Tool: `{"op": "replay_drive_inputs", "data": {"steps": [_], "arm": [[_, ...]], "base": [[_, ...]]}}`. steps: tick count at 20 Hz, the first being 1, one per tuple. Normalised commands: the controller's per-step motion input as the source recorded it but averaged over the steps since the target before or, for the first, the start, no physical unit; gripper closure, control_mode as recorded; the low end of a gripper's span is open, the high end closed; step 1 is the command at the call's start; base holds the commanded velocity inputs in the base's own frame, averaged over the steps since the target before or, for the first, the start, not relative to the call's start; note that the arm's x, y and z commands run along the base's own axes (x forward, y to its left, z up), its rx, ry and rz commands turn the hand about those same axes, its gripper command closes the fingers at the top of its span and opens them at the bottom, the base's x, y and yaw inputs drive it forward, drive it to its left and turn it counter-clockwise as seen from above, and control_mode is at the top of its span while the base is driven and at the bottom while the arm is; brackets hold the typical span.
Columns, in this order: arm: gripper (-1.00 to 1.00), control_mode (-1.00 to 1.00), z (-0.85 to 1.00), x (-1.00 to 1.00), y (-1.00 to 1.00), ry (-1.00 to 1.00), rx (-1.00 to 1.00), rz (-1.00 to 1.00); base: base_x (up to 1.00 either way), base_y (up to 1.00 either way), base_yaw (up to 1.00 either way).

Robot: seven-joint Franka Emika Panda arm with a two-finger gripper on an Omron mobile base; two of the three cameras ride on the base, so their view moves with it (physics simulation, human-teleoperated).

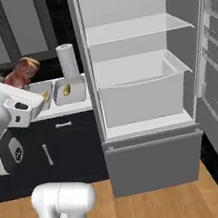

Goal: Place one cucumber and one steak in each tupperware on the nearby counter, to pack two identical lunches.

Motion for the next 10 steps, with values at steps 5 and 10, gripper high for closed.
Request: {"op": "replay_drive_inputs", "data": {"steps": [5,10], "arm": [[1.00,1.00,0.00,0.00,0.00,0.00,0.00,0.00],[1.00,1.00,0.00,0.00,0.00,0.00,0.00,0.00]], "base": [[0.98,1.00,-0.04],[1.00,0.49,-0.04]]}}
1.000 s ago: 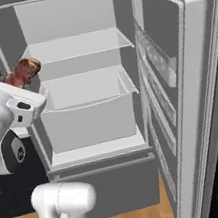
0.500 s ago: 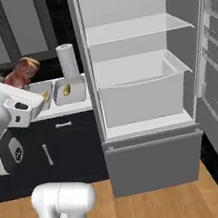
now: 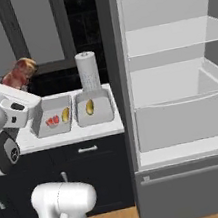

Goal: Place one cucumber and one steak in each tupperware on the nearby counter, to pack two identical lunches.

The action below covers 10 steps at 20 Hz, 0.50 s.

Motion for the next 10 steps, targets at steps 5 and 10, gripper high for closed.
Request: {"op": "replay_drive_inputs", "data": {"steps": [5,10], "arm": [[1.00,1.00,0.00,0.00,0.00,0.00,0.00,0.00],[1.00,1.00,0.00,0.00,0.00,0.00,0.00,0.00]], "base": [[1.00,-0.29,-0.06],[1.00,-0.28,-0.12]]}}
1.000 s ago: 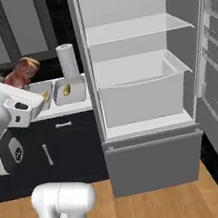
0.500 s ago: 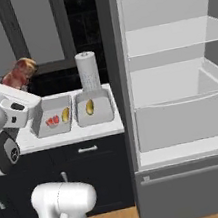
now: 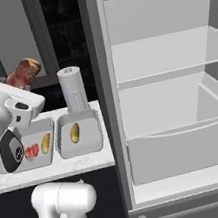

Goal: Place one cucumber and one steak in each tupperware on the nearby counter, to pack two identical lunches.

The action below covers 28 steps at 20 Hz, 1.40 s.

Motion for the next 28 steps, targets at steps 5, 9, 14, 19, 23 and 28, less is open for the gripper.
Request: {"op": "replay_drive_inputs", "data": {"steps": [5,9,14,19,23,28], "arm": [[1.00,-1.00,-0.62,0.80,-0.11,0.80,-0.08,-0.08],[1.00,-1.00,-0.53,1.00,0.00,1.00,-0.09,-0.08],[1.00,-1.00,-0.56,1.00,0.07,1.00,0.00,-0.01],[1.00,-1.00,-0.94,0.95,0.00,0.97,0.00,0.00],[1.00,-1.00,-1.00,0.98,0.00,0.47,0.00,0.00],[1.00,-1.00,-1.00,1.00,0.11,0.17,0.00,0.00]], "base": [[0.20,-0.07,-0.03],[0.00,0.00,0.00],[0.00,0.00,0.00],[0.00,0.00,0.00],[0.00,0.00,0.00],[0.00,0.00,0.00]]}}
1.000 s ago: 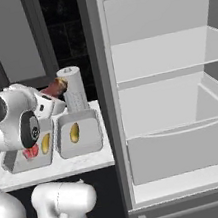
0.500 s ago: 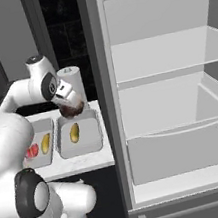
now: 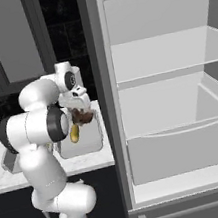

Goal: Place one cucumber and one steak in each tupperware on the nearby counter, to pack two identical lunches.

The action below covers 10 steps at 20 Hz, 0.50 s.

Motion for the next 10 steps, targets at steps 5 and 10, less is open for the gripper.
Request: {"op": "replay_drive_inputs", "data": {"steps": [5,10], "arm": [[-1.00,-1.00,-1.00,0.53,0.15,-0.01,0.00,0.00],[-1.00,-1.00,-0.22,0.18,0.00,-0.03,0.00,0.00]], "base": [[0.00,0.00,0.00],[0.00,0.00,0.00]]}}
